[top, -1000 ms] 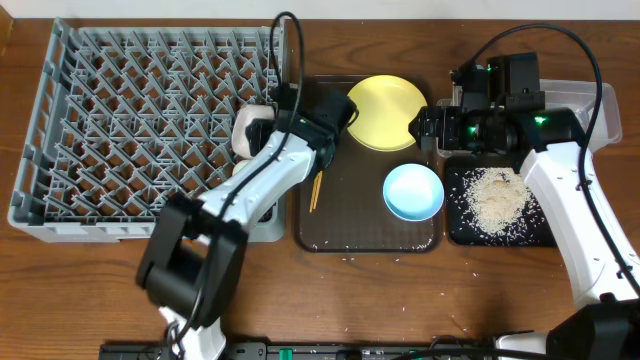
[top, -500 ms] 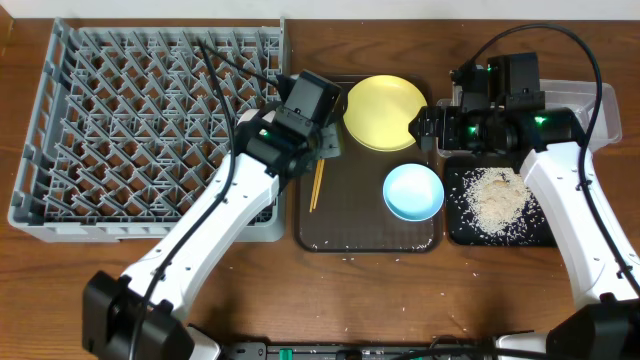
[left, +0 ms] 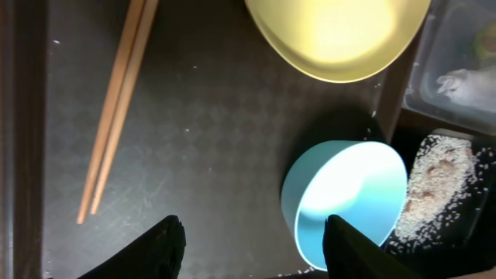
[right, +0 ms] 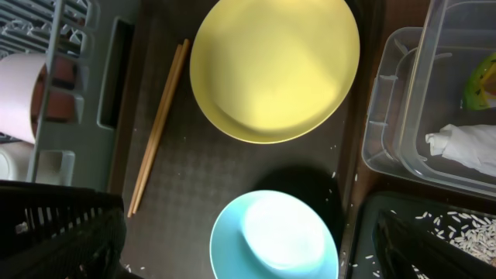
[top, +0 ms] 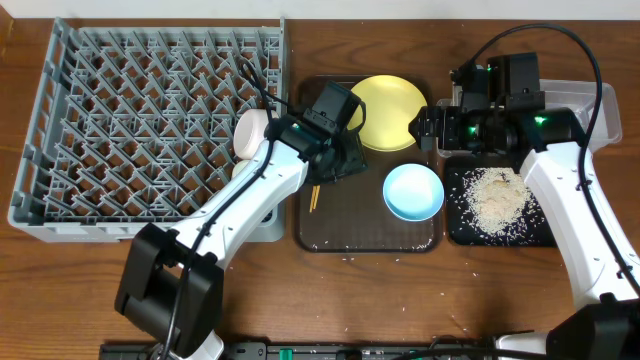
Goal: Sort waste into correct bins and load items into the dishwasher
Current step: 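Release the white bowl and reach the left gripper to the blue bowl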
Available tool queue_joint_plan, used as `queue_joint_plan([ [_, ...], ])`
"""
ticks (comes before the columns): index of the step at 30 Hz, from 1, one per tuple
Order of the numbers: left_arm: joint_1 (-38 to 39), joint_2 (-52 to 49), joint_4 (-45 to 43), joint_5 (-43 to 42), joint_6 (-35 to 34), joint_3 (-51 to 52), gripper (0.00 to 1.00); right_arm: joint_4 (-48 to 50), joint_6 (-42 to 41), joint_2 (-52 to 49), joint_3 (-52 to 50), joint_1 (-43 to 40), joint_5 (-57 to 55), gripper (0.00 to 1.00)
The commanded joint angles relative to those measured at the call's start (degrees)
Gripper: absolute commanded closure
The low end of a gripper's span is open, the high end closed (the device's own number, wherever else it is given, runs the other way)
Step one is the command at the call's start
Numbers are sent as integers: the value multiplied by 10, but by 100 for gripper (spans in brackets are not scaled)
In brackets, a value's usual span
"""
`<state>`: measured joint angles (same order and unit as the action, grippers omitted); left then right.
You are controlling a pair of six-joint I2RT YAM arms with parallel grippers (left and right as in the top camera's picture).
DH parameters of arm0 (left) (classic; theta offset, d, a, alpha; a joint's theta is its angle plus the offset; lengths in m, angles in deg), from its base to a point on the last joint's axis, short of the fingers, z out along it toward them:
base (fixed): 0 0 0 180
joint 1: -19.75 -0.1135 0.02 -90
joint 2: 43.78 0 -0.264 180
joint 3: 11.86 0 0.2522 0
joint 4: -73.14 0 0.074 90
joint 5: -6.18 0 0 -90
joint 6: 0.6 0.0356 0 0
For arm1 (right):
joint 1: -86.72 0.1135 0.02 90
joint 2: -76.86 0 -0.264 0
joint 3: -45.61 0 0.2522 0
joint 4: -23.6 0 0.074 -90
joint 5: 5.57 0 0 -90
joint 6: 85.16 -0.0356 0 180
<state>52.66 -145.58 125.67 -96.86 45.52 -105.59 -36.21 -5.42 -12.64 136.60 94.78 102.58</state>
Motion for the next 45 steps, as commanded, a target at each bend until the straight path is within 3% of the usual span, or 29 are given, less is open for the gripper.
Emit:
queue_joint_plan([
  [1, 4, -9, -4, -9, -10, 5, 41, -1, -4, 7, 2, -2, -3, 1],
  [12, 52, -10, -24, 5, -10, 10, 41, -1, -4, 39, 14, -24, 63, 1],
  [21, 90, -19, -47, 51, -10, 10, 40, -14, -28, 205, 16, -138, -5, 1],
  [28, 101, -76, -75, 14, -12, 10, 35, -37, -30, 296, 16, -198, -51, 1],
  [35, 100, -110, -100, -15, -10, 10, 35, -68, -30, 308, 16, -198, -51, 1],
  [39, 100, -113, -102, -13, -8, 10, 41, -77, -30, 299, 16, -198, -51, 1],
  [45, 99, -138, -119, -23, -8, 10, 42, -78, -30, 286, 16, -198, -50, 1],
])
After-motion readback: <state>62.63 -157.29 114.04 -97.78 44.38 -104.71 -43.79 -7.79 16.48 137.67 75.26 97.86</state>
